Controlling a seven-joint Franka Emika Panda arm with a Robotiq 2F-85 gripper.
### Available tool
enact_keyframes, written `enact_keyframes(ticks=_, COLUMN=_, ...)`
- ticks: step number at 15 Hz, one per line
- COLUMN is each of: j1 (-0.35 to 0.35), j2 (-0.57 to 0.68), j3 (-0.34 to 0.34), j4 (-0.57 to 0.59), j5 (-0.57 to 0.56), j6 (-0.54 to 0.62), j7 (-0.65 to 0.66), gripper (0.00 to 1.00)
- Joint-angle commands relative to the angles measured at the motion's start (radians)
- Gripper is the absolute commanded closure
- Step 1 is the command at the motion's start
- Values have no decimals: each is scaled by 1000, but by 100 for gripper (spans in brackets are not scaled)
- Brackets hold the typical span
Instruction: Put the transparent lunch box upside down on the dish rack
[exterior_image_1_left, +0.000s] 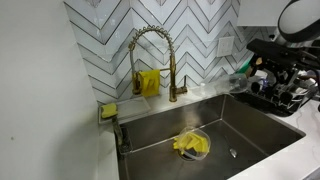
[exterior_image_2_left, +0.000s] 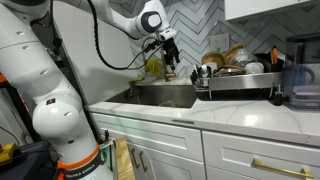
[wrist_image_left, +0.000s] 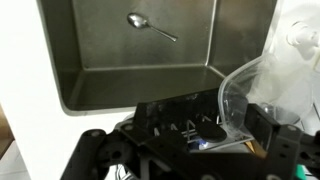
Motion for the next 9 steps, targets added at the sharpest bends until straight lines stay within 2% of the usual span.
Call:
enact_keyframes(ticks=1, j1=-16, j2=-38, j3=69, j4=100, j5=-133, j6=-197, j7=-23, gripper=0)
enact_keyframes(ticks=4, j1=-9, j2=-28, j3=119, j4=186, j5=-239, j6=-280, j7=-46, gripper=0)
enact_keyframes(ticks=7, j1=-5, j2=-7, j3=156, j4=237, j5=-316, j6=-278, j7=-50, gripper=0)
enact_keyframes(ticks=8, j1=-2, j2=-2, j3=166, j4=251, j5=-332, j6=-283, j7=-54, gripper=0)
enact_keyframes(ticks=9, j1=9, j2=7, j3=164, j4=267, j5=-300, j6=-288, j7=-83, gripper=0)
